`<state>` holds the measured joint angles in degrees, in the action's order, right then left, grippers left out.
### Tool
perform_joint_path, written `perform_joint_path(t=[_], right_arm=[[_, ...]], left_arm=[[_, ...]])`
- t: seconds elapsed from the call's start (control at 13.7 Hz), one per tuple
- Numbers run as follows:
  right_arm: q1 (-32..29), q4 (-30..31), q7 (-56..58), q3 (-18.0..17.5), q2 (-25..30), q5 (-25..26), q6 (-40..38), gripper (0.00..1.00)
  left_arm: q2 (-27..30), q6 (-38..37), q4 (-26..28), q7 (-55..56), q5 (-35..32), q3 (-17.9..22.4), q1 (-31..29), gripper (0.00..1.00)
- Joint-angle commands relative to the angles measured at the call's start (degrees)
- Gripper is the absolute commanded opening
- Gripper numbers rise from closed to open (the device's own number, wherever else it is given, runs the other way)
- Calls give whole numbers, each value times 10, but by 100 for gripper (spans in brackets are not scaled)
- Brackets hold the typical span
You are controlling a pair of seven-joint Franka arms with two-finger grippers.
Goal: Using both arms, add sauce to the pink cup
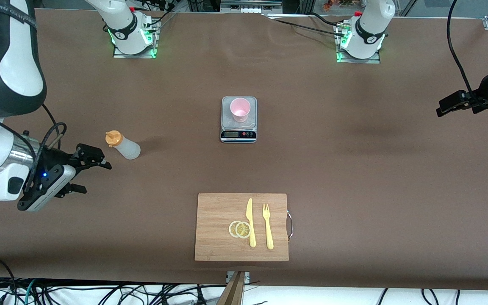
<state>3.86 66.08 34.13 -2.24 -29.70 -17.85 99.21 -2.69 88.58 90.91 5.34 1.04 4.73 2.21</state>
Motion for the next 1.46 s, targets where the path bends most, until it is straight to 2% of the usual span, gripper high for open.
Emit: perform_joint_path(t=[0.0, 0.51, 0.88, 1.39], right_arm=[[-6, 63, -53, -8, 58, 27, -13, 100], [-6, 76, -127, -7, 93, 87, -107, 100], [4, 72, -295, -22, 93, 92, -144, 100], [1, 69, -289, -20, 93, 131, -175, 100]], left_arm=[[1, -5, -5, -6, 9, 0, -1, 100], [3, -10, -5, -5, 10, -2, -1, 100], [2, -10, -5, -5, 11, -2, -1, 100], [3, -10, -3, -5, 13, -2, -1, 100]])
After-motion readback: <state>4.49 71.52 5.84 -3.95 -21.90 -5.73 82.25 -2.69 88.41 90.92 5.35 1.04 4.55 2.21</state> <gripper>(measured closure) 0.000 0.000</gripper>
